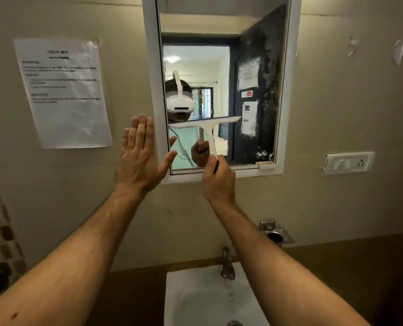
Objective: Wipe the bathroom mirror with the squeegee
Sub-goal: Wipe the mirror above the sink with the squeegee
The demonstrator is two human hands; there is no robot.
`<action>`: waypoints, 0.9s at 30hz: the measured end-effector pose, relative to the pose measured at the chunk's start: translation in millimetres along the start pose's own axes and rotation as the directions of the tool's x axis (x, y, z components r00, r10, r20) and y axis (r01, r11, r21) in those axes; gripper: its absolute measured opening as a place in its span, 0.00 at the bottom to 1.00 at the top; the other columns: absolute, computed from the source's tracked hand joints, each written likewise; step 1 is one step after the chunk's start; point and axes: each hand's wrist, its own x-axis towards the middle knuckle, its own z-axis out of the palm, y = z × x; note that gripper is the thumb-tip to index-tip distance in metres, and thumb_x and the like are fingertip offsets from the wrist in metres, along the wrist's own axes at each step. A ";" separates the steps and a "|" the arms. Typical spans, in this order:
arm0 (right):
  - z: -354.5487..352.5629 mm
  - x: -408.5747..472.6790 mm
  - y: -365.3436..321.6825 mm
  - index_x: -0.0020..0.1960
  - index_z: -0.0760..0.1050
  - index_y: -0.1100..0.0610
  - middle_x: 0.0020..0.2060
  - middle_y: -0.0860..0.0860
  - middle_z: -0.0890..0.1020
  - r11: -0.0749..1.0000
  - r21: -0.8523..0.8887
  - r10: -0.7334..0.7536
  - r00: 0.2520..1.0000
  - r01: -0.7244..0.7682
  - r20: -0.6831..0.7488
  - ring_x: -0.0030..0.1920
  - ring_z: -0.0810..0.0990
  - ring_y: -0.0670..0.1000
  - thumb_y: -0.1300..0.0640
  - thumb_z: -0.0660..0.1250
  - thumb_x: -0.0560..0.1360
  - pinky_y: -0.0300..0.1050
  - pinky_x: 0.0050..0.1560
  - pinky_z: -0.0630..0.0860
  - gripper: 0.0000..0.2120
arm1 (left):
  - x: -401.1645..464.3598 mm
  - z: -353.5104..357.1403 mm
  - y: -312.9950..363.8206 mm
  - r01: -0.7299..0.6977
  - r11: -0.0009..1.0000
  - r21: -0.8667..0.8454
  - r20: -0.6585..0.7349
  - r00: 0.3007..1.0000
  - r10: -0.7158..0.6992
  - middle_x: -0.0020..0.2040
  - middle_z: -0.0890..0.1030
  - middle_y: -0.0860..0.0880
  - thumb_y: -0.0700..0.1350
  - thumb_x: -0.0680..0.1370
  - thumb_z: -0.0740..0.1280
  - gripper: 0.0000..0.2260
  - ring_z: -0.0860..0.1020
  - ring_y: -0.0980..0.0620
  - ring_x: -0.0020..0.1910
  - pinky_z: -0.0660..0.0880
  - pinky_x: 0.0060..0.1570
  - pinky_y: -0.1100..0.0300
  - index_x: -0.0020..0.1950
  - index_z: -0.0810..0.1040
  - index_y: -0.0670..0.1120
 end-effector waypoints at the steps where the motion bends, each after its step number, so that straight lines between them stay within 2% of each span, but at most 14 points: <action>1: 1.8 8.6 -6.7 0.57 0.76 0.55 0.42 0.55 0.82 1.000 -0.007 -0.002 1.000 0.002 -0.002 0.42 0.81 0.56 0.46 0.52 0.83 0.48 0.39 0.74 0.18 | 4.0 -1.8 -0.7 0.010 1.000 0.005 -0.004 1.000 -0.010 0.83 0.43 0.43 0.68 0.80 0.50 0.41 0.41 0.47 0.82 0.40 0.80 0.50 0.83 0.43 0.42; 3: 3.8 15.2 -8.1 0.59 0.75 0.55 0.44 0.54 0.82 1.000 -0.020 -0.003 1.000 0.003 0.001 0.45 0.81 0.55 0.46 0.52 0.84 0.44 0.39 0.73 0.18 | 10.5 -5.4 -2.3 0.022 0.999 0.028 -0.006 1.000 -0.022 0.83 0.43 0.43 0.68 0.80 0.50 0.42 0.41 0.47 0.82 0.40 0.80 0.50 0.83 0.43 0.42; 6: 2.4 1.8 9.6 0.61 0.75 0.55 0.42 0.54 0.82 1.000 -0.014 0.021 0.999 -0.020 0.036 0.41 0.80 0.55 0.46 0.52 0.84 0.48 0.38 0.75 0.18 | 16.1 -10.7 -2.9 0.025 0.999 0.039 -0.034 0.999 -0.023 0.83 0.44 0.42 0.69 0.80 0.51 0.42 0.41 0.47 0.82 0.40 0.80 0.50 0.83 0.43 0.42; 8: 1.5 -12.3 24.7 0.54 0.75 0.53 0.35 0.49 0.78 1.000 0.005 0.025 0.998 -0.025 0.065 0.34 0.77 0.50 0.46 0.53 0.83 0.46 0.32 0.71 0.15 | 19.1 -14.1 -3.2 0.014 0.999 0.042 -0.046 0.999 -0.012 0.83 0.44 0.42 0.69 0.79 0.50 0.43 0.41 0.47 0.82 0.39 0.80 0.51 0.83 0.44 0.42; 10: 0.9 -15.2 27.5 0.49 0.74 0.51 0.33 0.47 0.75 0.999 0.027 0.020 0.998 -0.021 0.066 0.31 0.74 0.47 0.46 0.53 0.83 0.44 0.31 0.68 0.14 | 24.2 -17.0 -3.4 -0.001 0.999 0.047 -0.055 0.998 0.004 0.83 0.44 0.42 0.69 0.79 0.50 0.43 0.41 0.47 0.82 0.39 0.80 0.51 0.83 0.44 0.42; 12: 2.8 -1.3 15.1 0.54 0.75 0.52 0.35 0.49 0.78 0.999 0.034 -0.010 0.999 0.008 0.048 0.32 0.75 0.45 0.47 0.53 0.84 0.40 0.31 0.69 0.14 | 32.8 -19.8 -3.5 -0.007 0.999 0.051 -0.066 0.998 0.011 0.83 0.44 0.42 0.69 0.79 0.50 0.43 0.41 0.47 0.82 0.40 0.80 0.50 0.83 0.44 0.41; 14: 5.1 22.5 -7.3 0.57 0.76 0.53 0.42 0.54 0.80 0.998 0.026 -0.060 0.998 0.060 0.001 0.37 0.77 0.46 0.47 0.53 0.84 0.35 0.33 0.71 0.16 | 42.3 -22.1 -3.7 -0.010 0.998 0.055 -0.082 0.997 0.014 0.83 0.44 0.42 0.69 0.80 0.49 0.42 0.41 0.46 0.82 0.41 0.80 0.49 0.83 0.44 0.41; 15: 6.0 35.0 -20.1 0.56 0.76 0.54 0.44 0.55 0.80 0.996 0.033 -0.077 0.997 0.078 -0.026 0.39 0.78 0.49 0.47 0.52 0.84 0.38 0.36 0.73 0.16 | 46.6 -23.0 -3.9 -0.010 0.998 0.055 -0.091 0.996 0.015 0.83 0.44 0.42 0.69 0.80 0.49 0.42 0.42 0.46 0.82 0.42 0.80 0.49 0.83 0.44 0.41; 17: 5.9 56.7 -43.1 0.51 0.76 0.54 0.40 0.52 0.79 0.994 0.035 -0.098 0.993 0.101 -0.072 0.41 0.78 0.52 0.46 0.52 0.83 0.47 0.40 0.75 0.17 | 55.1 -23.8 -4.8 -0.008 0.999 0.048 -0.108 0.994 0.013 0.83 0.44 0.42 0.69 0.80 0.49 0.42 0.42 0.46 0.82 0.42 0.80 0.49 0.83 0.45 0.41; 20: 7.8 70.9 -52.8 0.52 0.77 0.55 0.39 0.50 0.79 0.997 0.004 -0.070 0.995 0.071 -0.069 0.42 0.78 0.52 0.45 0.52 0.83 0.48 0.43 0.75 0.19 | 63.5 -24.9 -7.7 0.016 0.999 0.040 -0.116 0.993 -0.011 0.83 0.44 0.42 0.70 0.79 0.48 0.43 0.42 0.46 0.82 0.43 0.80 0.48 0.83 0.44 0.42; 22: 11.3 66.3 -39.3 0.55 0.77 0.54 0.46 0.53 0.80 0.999 0.014 -0.034 0.999 0.035 -0.023 0.44 0.79 0.51 0.45 0.51 0.83 0.44 0.40 0.75 0.19 | 66.6 -25.6 -10.1 0.026 0.999 0.026 -0.129 0.991 -0.023 0.83 0.43 0.42 0.70 0.79 0.47 0.43 0.42 0.46 0.82 0.43 0.80 0.48 0.83 0.44 0.42; 24: 14.2 52.3 -18.5 0.59 0.76 0.54 0.49 0.54 0.80 1.000 0.014 -0.016 1.000 0.016 0.017 0.43 0.78 0.46 0.45 0.51 0.84 0.33 0.35 0.71 0.19 | 67.2 -26.0 -12.5 0.018 1.000 0.020 -0.143 0.990 -0.015 0.83 0.44 0.42 0.70 0.79 0.48 0.43 0.42 0.46 0.82 0.44 0.80 0.47 0.83 0.44 0.42; 25: 14.8 44.6 -9.3 0.60 0.75 0.54 0.48 0.53 0.80 1.000 0.010 -0.011 1.000 0.011 0.018 0.41 0.78 0.42 0.46 0.52 0.84 0.28 0.33 0.68 0.18 | 67.0 -25.9 -13.0 0.008 1.000 0.020 -0.146 0.989 -0.005 0.83 0.44 0.42 0.70 0.79 0.47 0.43 0.42 0.46 0.82 0.45 0.80 0.46 0.83 0.44 0.42; 27: 15.3 34.4 -2.9 0.61 0.75 0.55 0.43 0.49 0.80 1.000 0.024 0.001 1.000 -0.001 -0.001 0.39 0.78 0.41 0.47 0.53 0.84 0.28 0.31 0.69 0.16 | 68.0 -26.3 -14.2 -0.007 1.000 0.029 -0.143 0.990 0.011 0.83 0.44 0.42 0.71 0.79 0.46 0.43 0.42 0.46 0.82 0.45 0.80 0.46 0.83 0.44 0.42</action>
